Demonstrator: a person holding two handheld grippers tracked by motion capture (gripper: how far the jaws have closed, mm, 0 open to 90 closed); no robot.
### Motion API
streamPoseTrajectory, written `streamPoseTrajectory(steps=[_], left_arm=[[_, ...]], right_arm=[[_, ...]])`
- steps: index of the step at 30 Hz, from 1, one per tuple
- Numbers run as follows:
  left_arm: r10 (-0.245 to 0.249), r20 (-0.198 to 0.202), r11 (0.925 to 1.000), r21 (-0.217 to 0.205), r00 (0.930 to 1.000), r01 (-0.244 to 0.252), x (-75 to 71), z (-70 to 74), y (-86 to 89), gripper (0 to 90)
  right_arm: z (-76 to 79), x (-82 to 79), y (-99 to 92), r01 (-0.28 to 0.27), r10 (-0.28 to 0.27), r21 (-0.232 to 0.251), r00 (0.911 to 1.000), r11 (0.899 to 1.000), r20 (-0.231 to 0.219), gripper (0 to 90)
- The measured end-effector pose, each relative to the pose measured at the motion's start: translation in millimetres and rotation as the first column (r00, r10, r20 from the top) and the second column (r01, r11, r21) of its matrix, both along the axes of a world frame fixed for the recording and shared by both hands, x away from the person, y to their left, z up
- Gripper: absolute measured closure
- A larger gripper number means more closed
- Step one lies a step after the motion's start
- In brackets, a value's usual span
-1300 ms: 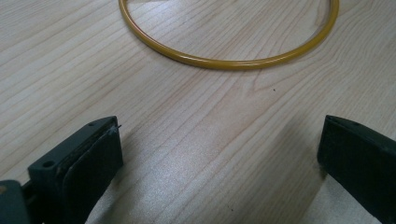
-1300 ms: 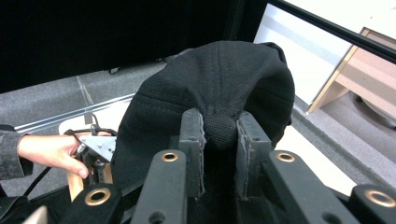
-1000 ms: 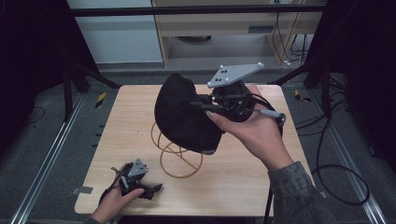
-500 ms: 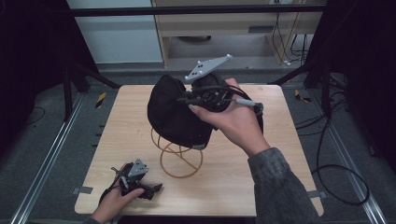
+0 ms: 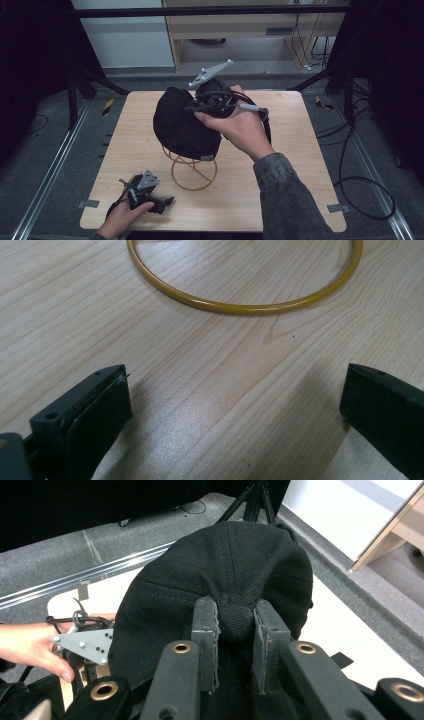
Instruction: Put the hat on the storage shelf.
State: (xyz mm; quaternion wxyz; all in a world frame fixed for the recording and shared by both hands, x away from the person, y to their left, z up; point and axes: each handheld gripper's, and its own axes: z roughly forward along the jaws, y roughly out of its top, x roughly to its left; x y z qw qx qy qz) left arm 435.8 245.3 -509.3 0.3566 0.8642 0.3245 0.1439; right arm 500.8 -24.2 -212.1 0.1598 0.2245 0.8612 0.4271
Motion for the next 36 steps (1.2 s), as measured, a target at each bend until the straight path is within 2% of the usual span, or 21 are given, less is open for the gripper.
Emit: streamPoseTrajectory(steps=[30, 36], left_arm=[[0.000, 0.000, 1.0000, 0.000, 1.0000, 0.000, -0.1, 0.0, 0.0, 0.0], [0.000, 0.000, 1.0000, 0.000, 1.0000, 0.000, 0.0, 0.0, 0.0, 0.0]], right_arm=[[-19.7, 8.7, 21.6, -0.010, 0.008, -0.052, 0.9992, 0.999, -0.040, 74.1], [-22.3, 10.4, 21.4, -0.008, 0.006, -0.048, 0.9989, 0.999, -0.046, 74.0]])
